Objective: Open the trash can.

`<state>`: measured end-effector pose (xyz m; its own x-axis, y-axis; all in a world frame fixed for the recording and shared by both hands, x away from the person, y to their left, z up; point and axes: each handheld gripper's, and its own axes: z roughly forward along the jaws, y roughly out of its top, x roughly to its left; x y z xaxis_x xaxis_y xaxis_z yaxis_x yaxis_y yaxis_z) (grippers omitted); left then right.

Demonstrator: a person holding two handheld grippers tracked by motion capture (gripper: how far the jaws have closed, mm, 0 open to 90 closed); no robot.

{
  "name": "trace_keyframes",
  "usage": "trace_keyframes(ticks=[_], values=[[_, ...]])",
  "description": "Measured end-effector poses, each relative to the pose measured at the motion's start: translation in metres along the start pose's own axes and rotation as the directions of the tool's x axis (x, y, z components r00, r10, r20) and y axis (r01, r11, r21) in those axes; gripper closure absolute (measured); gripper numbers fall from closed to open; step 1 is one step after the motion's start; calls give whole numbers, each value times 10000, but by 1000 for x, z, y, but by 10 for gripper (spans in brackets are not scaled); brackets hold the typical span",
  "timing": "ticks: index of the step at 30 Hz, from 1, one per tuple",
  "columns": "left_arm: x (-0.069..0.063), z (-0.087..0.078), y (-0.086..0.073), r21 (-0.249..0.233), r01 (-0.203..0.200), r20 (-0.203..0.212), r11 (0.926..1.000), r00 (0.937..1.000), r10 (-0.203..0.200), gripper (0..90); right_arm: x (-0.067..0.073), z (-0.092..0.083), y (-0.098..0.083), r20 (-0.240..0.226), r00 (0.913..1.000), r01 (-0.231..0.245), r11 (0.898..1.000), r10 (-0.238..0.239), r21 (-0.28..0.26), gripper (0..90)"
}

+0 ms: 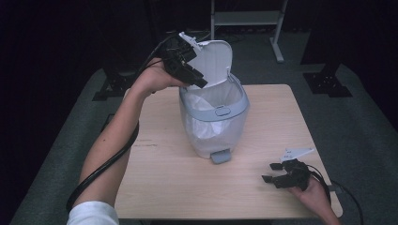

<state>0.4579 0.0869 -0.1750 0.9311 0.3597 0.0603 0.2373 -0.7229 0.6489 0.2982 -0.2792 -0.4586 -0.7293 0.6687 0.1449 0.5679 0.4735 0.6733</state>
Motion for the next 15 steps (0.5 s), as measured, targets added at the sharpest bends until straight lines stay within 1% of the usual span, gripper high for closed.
trace_keyframes(ticks=[3,6,9,15], values=[[1,-7,-4,-135,77,-16,9999,10000,-78,611,0,0,0,8,10000,-8,10000,8,-9,347],[1,-11,-9,-174,52,-51,9998,10000,-52,603,-1,-1,-1,22,10000,-34,10000,34,-43,346],[1,-15,-14,-290,139,-69,9995,9999,-141,597,-1,-3,-2,79,9999,-74,9999,75,-101,346],[5,-24,-26,-324,307,-200,9990,9993,-314,578,-3,-5,-2,181,9998,-125,9996,129,-239,346]])
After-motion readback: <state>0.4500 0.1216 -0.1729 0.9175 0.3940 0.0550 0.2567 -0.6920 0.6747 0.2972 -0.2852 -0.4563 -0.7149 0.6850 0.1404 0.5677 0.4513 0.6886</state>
